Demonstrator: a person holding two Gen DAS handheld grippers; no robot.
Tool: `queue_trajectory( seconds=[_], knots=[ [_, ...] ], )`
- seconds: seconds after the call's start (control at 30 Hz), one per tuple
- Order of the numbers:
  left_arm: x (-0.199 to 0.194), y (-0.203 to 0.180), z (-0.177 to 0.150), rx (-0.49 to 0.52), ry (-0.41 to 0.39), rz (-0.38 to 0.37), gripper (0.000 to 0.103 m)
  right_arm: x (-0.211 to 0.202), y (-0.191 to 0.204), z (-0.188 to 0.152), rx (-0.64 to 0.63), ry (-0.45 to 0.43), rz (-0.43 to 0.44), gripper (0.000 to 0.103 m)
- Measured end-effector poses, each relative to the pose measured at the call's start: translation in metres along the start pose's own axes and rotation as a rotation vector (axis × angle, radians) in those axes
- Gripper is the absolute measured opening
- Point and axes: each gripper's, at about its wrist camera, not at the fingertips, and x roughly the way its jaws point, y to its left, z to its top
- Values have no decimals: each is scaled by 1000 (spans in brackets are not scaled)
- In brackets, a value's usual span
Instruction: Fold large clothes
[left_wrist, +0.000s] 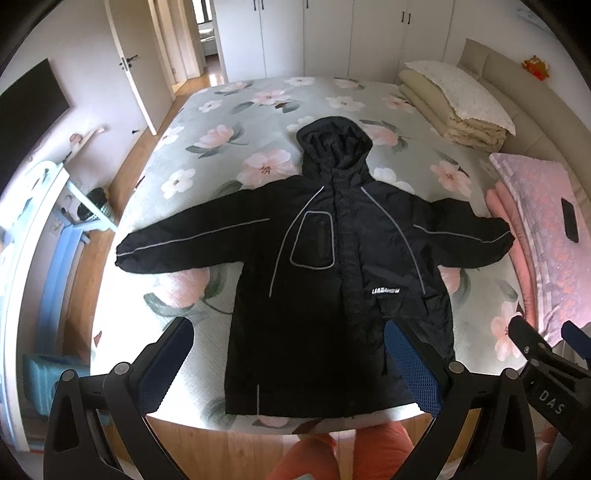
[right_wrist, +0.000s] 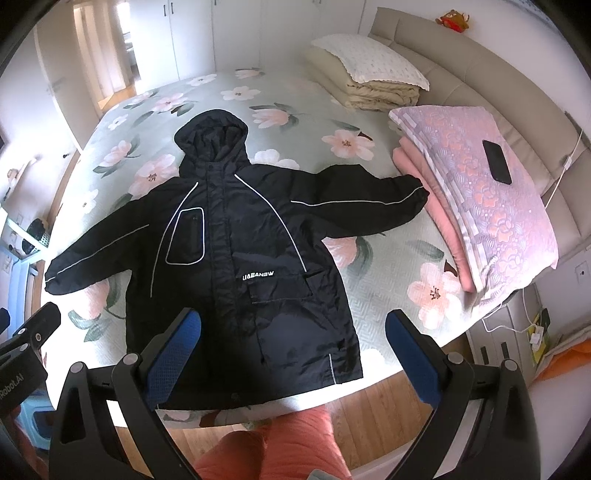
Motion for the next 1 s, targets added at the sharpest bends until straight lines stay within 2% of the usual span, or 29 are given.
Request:
queue_trajectory(
  seconds=[0.2,0.8,1.0],
  knots=[
    [4,-17,10,-13,-6,7,103,7,-12,12,-19,-5,-7,101],
    [18,-112,48,-41,19,29,103,42,-99,81,-45,3,-14,101],
    [28,-141,62,-40,33,9,103,57,-124,99,-50,9,-17,101]
  ],
)
